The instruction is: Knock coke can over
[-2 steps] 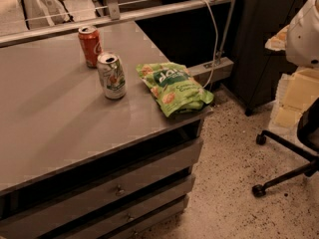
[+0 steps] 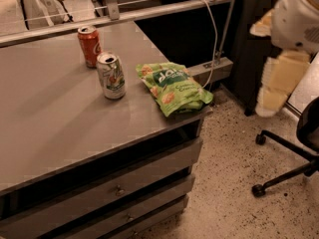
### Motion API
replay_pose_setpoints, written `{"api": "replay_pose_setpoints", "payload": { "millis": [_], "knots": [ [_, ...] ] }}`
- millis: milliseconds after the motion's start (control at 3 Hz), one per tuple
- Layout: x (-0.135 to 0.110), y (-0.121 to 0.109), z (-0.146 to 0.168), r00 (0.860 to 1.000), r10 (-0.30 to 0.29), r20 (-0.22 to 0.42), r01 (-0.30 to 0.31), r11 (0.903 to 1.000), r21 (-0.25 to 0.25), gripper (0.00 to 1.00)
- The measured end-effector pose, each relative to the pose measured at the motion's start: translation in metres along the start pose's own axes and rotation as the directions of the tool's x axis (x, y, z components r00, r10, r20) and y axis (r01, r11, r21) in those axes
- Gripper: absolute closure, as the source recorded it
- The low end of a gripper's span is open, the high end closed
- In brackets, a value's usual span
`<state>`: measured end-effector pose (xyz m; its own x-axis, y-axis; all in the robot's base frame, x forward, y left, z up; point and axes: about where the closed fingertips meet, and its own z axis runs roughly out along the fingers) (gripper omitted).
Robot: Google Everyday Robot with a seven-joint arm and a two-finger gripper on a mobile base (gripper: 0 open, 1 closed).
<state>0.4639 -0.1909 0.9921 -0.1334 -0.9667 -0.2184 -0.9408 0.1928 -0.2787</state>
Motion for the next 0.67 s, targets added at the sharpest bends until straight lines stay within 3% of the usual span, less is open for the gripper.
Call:
{"api": "replay_pose_setpoints", "payload": {
  "millis": [333,667],
  "knots": [
    [-0.077,-0.042,-0.005,0.981,-0.186,0.061,0.185,0.9825,0.024,0.0],
    [-0.169,-0.073,-0.004,0.918,-0.369,0.147,0.366,0.9294,0.045,0.0]
  ]
}}
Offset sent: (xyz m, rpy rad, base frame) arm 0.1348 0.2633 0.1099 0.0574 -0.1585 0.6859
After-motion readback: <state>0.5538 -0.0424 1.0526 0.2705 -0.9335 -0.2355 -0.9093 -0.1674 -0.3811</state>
